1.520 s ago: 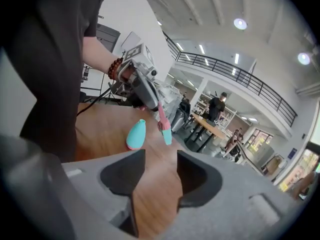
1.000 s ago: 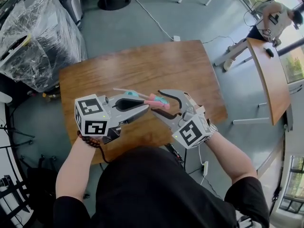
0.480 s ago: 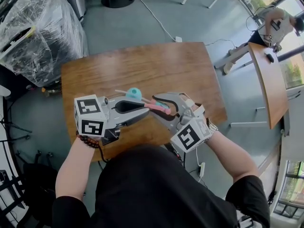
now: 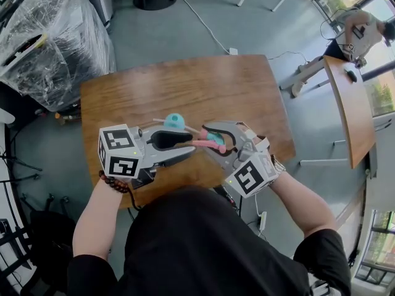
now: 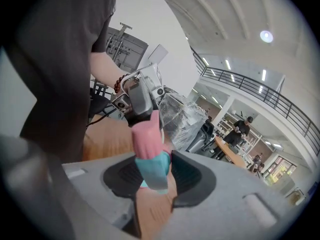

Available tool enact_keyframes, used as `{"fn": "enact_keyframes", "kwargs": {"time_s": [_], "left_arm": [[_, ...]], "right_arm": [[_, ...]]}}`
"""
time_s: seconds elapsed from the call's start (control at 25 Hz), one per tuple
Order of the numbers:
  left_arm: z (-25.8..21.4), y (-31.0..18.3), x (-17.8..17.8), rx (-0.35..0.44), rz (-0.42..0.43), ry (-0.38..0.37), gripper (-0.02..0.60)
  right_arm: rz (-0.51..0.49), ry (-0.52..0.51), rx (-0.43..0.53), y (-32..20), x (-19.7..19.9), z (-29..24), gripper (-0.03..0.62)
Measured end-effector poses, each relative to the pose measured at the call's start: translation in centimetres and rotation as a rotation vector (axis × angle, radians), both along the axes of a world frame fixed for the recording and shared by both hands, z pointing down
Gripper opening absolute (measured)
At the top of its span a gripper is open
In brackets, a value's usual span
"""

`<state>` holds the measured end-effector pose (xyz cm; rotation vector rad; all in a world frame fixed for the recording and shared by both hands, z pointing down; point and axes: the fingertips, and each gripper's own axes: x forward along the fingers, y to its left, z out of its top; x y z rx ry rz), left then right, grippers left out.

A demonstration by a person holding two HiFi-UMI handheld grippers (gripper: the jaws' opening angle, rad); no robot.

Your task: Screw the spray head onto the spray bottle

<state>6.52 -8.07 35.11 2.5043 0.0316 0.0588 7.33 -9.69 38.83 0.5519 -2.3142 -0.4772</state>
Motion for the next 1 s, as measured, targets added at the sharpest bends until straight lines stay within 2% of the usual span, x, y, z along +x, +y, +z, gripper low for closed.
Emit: {"fn": "enact_keyframes", "kwargs": {"time_s": [0.12, 0.32, 0.48, 0.64, 0.76, 1.0], "left_arm": [[1.2, 0.0, -0.4, 0.026, -0.018, -0.056, 0.190], [4.0, -0.8, -2.7, 0.055, -0.092, -0.159, 0.196], [7.3, -2.1, -3.7, 0.094, -0.174, -0.311, 0.219], [11.4, -3.6, -4.3, 0.145, -0.240, -0.470, 0.291], [14.3, -4.7, -4.4, 0.200, -0.287, -0.562, 0.339], [18.5, -6.9, -3.5, 0.313, -0.358, -0.652, 0.416]], "right_arm": [[0.012, 0.011, -0.016, 0.0, 0.8, -0.1, 0.130], [0.049, 0.026, -0.032, -0.3, 2.1, -0.3, 0.130], [0.078, 0.018, -0.043, -0.3, 3.4, -0.7, 0.130], [0.085, 0.046, -0.051, -0.3, 3.9, -0.6, 0.130], [0.090, 0.065, -0.054, -0.4, 4.2, -0.5, 0.130], [0.113, 0.095, -0.069, -0.2, 5.0, -0.5, 0.130]]}}
